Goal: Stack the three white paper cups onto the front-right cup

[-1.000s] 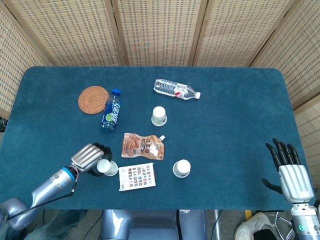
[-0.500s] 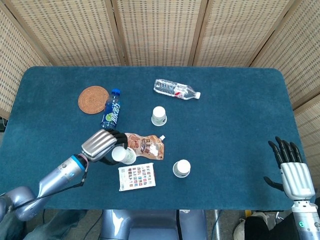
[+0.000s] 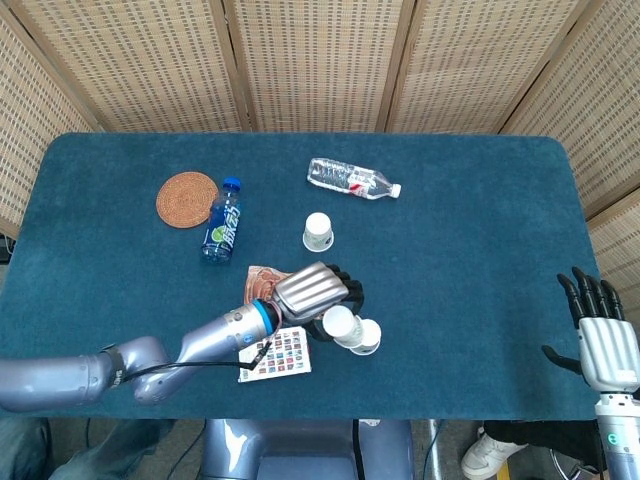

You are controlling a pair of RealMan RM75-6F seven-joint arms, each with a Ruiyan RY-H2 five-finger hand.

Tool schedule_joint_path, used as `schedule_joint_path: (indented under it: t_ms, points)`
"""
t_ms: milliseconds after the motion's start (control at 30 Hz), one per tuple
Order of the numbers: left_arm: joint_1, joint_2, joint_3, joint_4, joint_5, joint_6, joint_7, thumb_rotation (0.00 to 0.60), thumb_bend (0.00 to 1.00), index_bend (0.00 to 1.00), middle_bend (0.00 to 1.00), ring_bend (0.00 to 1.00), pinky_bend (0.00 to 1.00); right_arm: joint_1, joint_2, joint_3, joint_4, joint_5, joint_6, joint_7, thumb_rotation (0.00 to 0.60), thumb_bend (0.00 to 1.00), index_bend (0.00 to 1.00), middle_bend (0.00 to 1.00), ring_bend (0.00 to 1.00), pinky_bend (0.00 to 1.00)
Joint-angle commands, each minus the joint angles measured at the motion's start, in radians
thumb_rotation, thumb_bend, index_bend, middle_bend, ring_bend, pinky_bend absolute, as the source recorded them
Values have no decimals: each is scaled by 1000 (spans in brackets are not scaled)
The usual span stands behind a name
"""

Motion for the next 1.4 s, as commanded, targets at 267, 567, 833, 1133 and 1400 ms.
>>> schedule_joint_path:
  t_ms: [267, 567, 833, 1133, 1400]
  points:
    - [-114, -107, 18, 94, -117, -17, 129, 600, 198, 569, 379, 360, 345, -9, 13, 12, 12, 24, 7, 33, 600, 0, 33, 0, 0, 0]
    - [-182, -178, 36, 152, -220, 9, 213, 600, 198, 566, 379, 360, 340, -12, 18, 14, 12, 24, 11, 48, 600, 0, 33, 0, 0, 0]
    - [-218, -182, 68, 144, -300, 13, 254, 600, 5, 70, 21, 15, 104, -13, 20, 15, 15, 23, 12, 54, 600, 0, 33, 0, 0, 0]
    - [-145, -73, 73, 73, -248, 126, 216, 600, 0, 0, 0, 0, 0, -9, 13, 10, 17, 23, 2, 39, 600, 0, 33, 0, 0, 0]
    - [42, 85, 157, 25, -202, 334, 211, 600, 0, 0, 0, 0, 0, -1, -1, 5, 23, 27, -15, 7, 600, 0, 33, 0, 0, 0]
